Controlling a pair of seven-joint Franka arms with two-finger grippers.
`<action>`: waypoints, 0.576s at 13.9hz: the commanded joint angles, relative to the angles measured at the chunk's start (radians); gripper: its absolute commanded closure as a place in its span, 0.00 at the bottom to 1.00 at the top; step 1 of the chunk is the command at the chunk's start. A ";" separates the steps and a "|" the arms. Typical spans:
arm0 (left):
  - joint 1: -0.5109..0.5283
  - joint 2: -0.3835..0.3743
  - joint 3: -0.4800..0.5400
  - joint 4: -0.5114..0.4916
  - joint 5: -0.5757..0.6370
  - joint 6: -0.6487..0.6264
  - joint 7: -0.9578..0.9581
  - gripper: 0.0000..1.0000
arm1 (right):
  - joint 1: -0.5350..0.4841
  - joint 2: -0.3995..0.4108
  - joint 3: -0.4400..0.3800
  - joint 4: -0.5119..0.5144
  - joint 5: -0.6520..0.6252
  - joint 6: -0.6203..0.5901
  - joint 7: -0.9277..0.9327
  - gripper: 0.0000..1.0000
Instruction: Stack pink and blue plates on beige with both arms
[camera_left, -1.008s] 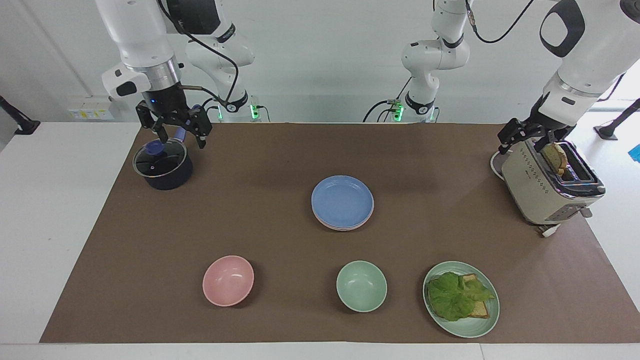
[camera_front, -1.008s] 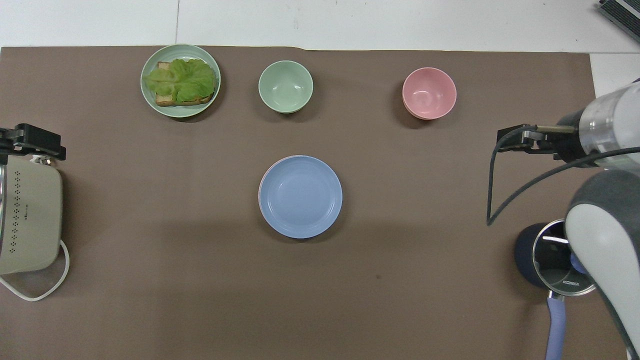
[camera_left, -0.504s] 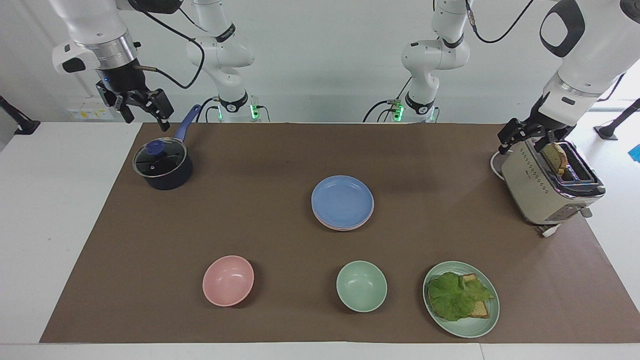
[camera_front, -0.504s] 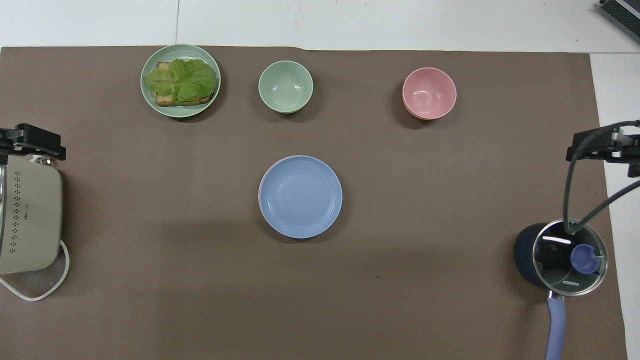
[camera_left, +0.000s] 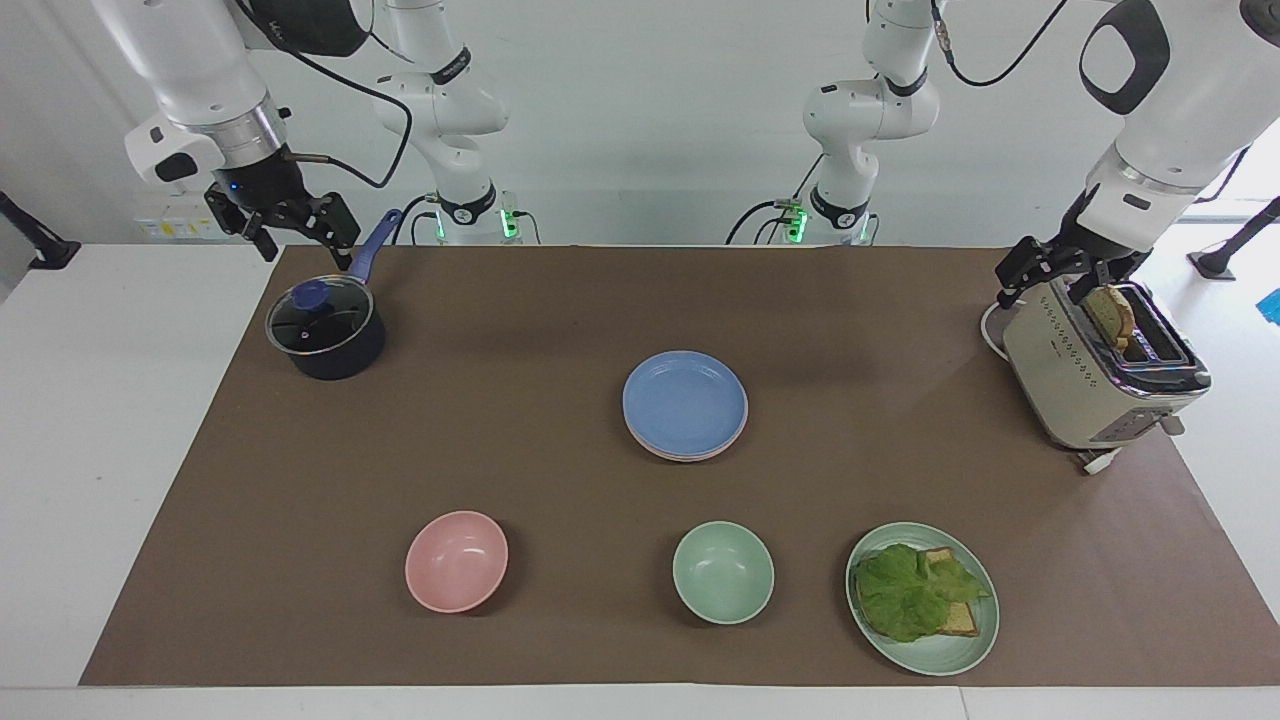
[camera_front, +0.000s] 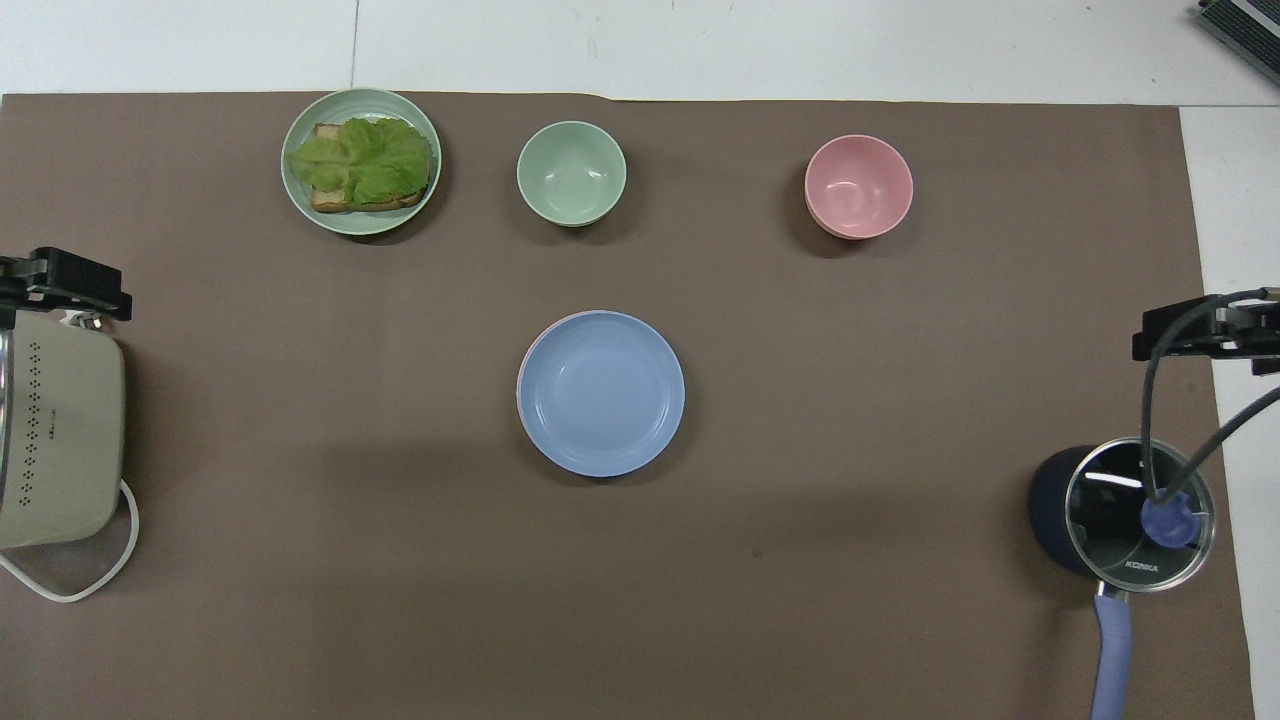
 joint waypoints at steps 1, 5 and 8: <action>-0.008 -0.015 0.006 -0.005 0.016 -0.013 -0.007 0.00 | -0.015 -0.025 0.007 -0.027 0.010 0.004 -0.029 0.00; -0.008 -0.015 0.006 -0.005 0.016 -0.013 -0.007 0.00 | 0.072 -0.021 -0.076 -0.023 0.010 0.010 -0.029 0.00; -0.008 -0.015 0.006 -0.005 0.016 -0.013 -0.007 0.00 | 0.113 -0.012 -0.131 -0.014 0.012 0.005 -0.029 0.00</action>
